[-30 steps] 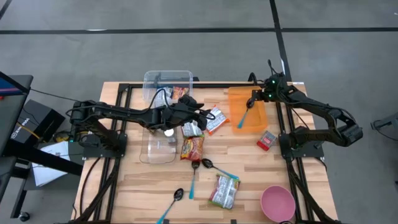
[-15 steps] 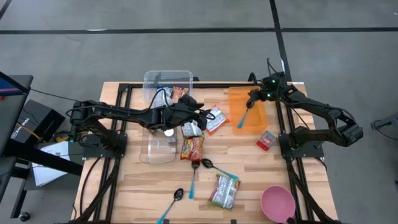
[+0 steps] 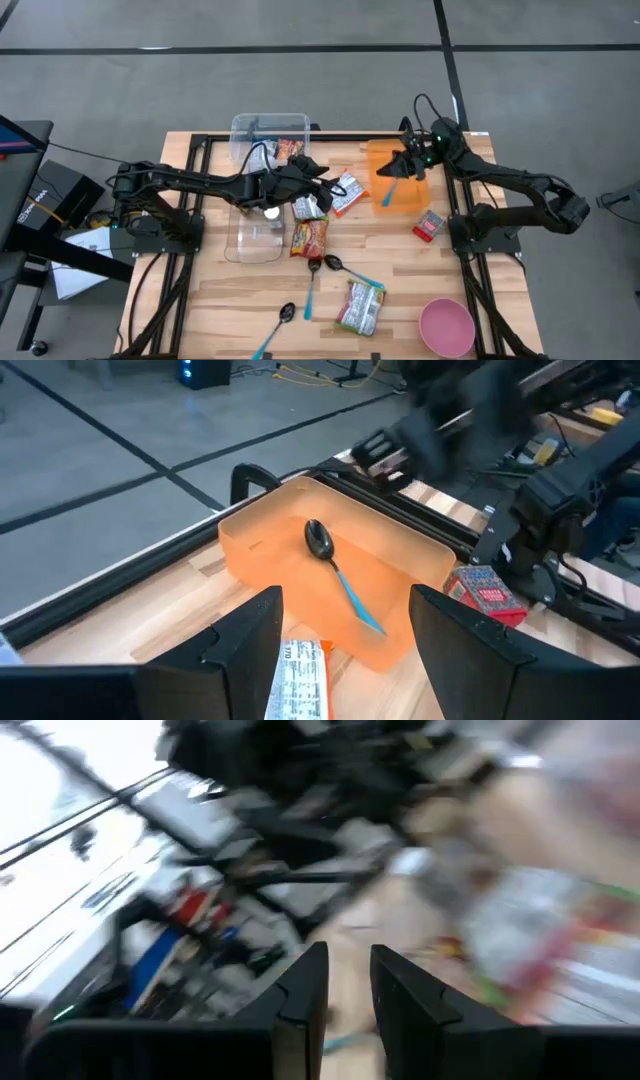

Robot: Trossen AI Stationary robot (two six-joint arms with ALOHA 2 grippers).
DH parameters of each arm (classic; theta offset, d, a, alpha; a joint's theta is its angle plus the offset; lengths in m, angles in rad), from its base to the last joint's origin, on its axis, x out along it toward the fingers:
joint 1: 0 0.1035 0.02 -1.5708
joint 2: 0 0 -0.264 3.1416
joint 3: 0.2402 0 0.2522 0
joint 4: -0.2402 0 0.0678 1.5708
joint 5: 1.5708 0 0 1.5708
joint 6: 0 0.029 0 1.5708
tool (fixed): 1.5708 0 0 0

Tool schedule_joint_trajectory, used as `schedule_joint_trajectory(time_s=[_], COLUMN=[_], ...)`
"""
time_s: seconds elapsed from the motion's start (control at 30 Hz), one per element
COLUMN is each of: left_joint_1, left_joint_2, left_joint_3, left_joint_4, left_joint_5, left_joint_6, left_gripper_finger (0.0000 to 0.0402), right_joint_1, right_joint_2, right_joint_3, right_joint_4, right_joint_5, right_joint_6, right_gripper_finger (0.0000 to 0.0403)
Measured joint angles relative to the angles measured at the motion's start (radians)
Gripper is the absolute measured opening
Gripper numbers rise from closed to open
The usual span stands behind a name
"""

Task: Pick & Place Food Item
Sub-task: Put the blue spoon into the orange container

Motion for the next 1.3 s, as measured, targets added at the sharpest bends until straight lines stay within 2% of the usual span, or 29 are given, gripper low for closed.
schedule_joint_trajectory(time_s=[0.17, 0.3, 0.53, 0.77, 0.87, 1.0, 1.1, 1.2, 1.3], left_joint_1=[0.000, 0.000, 0.000, 0.000, 0.000, -0.024, -0.055, -0.112, -0.203], left_joint_2=[0.000, 0.000, 0.000, 0.000, -0.023, -0.133, -0.260, -0.399, -0.518], left_joint_3=[0.000, 0.000, 0.000, 0.000, -0.001, -0.001, 0.000, 0.000, 0.000], left_joint_4=[0.000, 0.000, 0.000, 0.001, -0.010, -0.023, -0.090, -0.243, -0.390], left_joint_5=[0.003, 0.003, 0.003, 0.008, 0.100, 0.174, 0.178, 0.174, 0.183], left_joint_6=[0.003, 0.003, 0.003, 0.009, 0.126, 0.300, 0.327, 0.277, 0.134], left_gripper_finger=[0.0214, 0.0214, 0.0214, 0.0214, 0.0214, 0.0214, 0.0214, 0.0214, 0.0214], right_joint_1=[0.115, 0.176, 0.225, 0.228, 0.228, 0.227, 0.227, 0.227, 0.225], right_joint_2=[-0.019, -0.019, -0.019, -0.019, -0.019, -0.019, -0.019, -0.019, -0.019], right_joint_3=[0.000, 0.000, 0.000, 0.000, 0.000, 0.010, 0.033, 0.060, 0.085], right_joint_4=[0.224, 0.319, 0.325, 0.328, 0.362, 0.375, 0.376, 0.375, 0.374], right_joint_5=[0.004, 0.006, 0.031, 0.037, 0.043, 0.062, 0.063, 0.063, 0.058], right_joint_6=[0.142, 0.252, 0.259, 0.262, 0.279, 0.281, 0.281, 0.280, 0.279], right_gripper_finger=[0.0073, 0.0073, 0.0073, 0.0073, 0.0073, 0.0073, 0.0073, 0.0073, 0.0073])
